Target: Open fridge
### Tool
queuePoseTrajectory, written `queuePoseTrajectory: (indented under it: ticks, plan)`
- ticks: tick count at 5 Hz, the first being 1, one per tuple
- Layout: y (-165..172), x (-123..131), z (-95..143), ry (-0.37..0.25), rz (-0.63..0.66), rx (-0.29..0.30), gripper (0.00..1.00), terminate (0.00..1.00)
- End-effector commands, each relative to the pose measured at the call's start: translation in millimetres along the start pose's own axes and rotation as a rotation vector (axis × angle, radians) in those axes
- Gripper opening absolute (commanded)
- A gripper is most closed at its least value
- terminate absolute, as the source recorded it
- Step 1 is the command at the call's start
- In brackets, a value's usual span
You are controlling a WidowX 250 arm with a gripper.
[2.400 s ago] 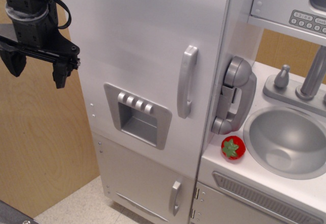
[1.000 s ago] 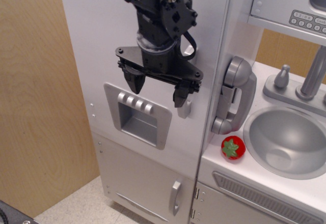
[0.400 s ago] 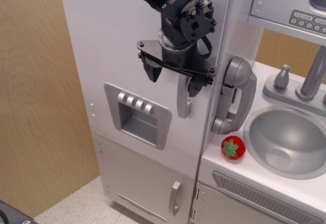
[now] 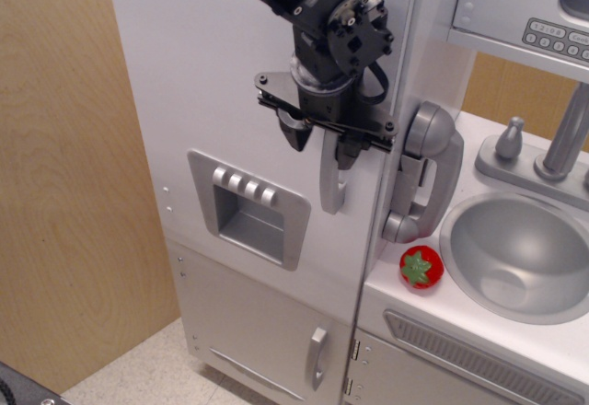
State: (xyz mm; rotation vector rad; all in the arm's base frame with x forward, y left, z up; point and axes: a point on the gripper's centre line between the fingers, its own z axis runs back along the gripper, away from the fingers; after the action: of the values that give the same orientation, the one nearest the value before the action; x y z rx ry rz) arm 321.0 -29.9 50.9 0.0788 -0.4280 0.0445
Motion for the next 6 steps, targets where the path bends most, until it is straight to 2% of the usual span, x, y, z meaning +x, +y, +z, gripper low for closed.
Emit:
queuePoseTrajectory:
  ticks: [1,2,4,5,6]
  plan:
    - [3.6,7.7,20.1,-0.045,-0.021,-0.029,0.0,0.0]
    - [10.5,-11.8,33.7,-0.055,-0.048,-0.039,0.0,0.0]
    - [34.5,-46.1,59.1,-0.027,-0.1,-0.048,0.0,0.0]
    - [44.6,-51.7,63.4,0.012,-0.104,-0.019,1.0,0.0]
    - [55.4,-52.4,61.9,0.152,-0.072,-0.021,1.0,0.0]
